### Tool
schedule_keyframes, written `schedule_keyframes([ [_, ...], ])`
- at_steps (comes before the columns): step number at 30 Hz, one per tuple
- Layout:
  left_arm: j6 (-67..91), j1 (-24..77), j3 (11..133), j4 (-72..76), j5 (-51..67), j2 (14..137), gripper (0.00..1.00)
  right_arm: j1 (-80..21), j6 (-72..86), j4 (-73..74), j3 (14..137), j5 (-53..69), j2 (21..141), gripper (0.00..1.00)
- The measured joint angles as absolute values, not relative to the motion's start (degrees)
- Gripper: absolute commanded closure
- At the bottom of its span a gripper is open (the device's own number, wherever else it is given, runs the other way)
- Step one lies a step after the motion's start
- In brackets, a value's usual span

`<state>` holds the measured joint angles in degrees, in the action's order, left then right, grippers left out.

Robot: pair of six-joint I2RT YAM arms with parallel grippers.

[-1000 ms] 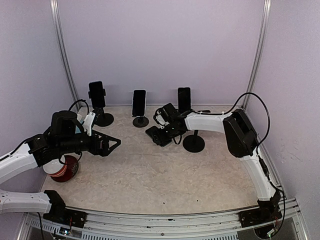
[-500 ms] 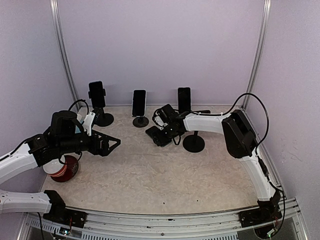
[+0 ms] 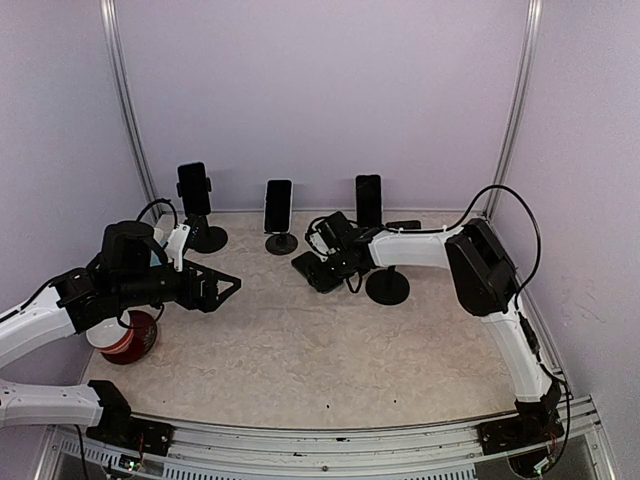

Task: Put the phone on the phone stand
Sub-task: Pick up the phone at the center of the board.

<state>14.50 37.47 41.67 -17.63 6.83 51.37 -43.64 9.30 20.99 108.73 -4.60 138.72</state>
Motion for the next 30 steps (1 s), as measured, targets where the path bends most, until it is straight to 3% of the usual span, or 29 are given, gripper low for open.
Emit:
schedule_keyframes([
  [30, 14.5, 37.04, 41.67, -17.61, 6.74, 52.03, 0.01, -50.96, 6.44, 7.29, 89.03, -7.29, 126.41, 0.44],
])
